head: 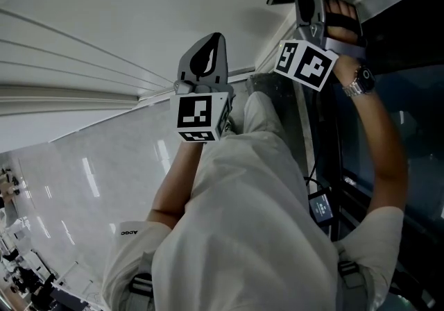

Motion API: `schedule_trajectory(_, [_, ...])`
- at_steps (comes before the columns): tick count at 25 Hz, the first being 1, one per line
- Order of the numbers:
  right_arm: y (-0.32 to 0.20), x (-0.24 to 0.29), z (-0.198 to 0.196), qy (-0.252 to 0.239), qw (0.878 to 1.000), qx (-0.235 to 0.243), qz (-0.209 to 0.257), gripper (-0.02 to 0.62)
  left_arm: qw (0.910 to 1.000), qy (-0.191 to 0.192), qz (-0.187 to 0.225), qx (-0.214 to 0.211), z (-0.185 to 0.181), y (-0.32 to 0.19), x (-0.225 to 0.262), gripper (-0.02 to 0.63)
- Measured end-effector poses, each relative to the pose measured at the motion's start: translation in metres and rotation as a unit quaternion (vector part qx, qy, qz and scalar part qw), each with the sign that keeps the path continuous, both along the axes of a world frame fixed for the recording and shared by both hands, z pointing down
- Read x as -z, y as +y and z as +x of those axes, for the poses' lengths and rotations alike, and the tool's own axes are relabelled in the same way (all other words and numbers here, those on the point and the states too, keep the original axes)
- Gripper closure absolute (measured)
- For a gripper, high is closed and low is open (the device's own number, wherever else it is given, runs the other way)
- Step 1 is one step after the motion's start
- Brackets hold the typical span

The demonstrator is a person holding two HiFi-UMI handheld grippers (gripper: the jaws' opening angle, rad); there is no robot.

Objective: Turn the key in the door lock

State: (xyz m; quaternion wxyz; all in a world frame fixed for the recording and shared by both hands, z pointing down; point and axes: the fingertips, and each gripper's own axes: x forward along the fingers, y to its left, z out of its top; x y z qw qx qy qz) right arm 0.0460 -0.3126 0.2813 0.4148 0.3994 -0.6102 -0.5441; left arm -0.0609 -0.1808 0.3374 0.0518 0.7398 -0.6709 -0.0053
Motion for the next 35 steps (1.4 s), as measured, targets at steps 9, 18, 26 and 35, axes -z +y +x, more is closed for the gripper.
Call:
schedule_trajectory(9, [0.0, 0.002, -0.002, -0.051, 0.998, 0.001, -0.024, 0.532, 1.0, 0.002, -0.001, 0.001, -0.001, 0.001, -0.002, 0.597])
schedule_trajectory(18, [0.0, 0.002, 0.0, -0.087, 0.995, 0.009, -0.048, 0.534, 1.0, 0.002, 0.002, 0.001, 0.0, 0.0, -0.001, 0.598])
schedule_trajectory(26, [-0.002, 0.006, 0.003, -0.168, 0.981, 0.0, -0.092, 0.584, 1.0, 0.001, 0.003, 0.0, -0.003, 0.0, 0.002, 0.598])
schedule_trajectory(35, [-0.004, 0.01, 0.004, -0.341, 0.917, -0.023, -0.206, 0.584, 1.0, 0.002, 0.001, -0.002, 0.0, -0.002, -0.001, 0.598])
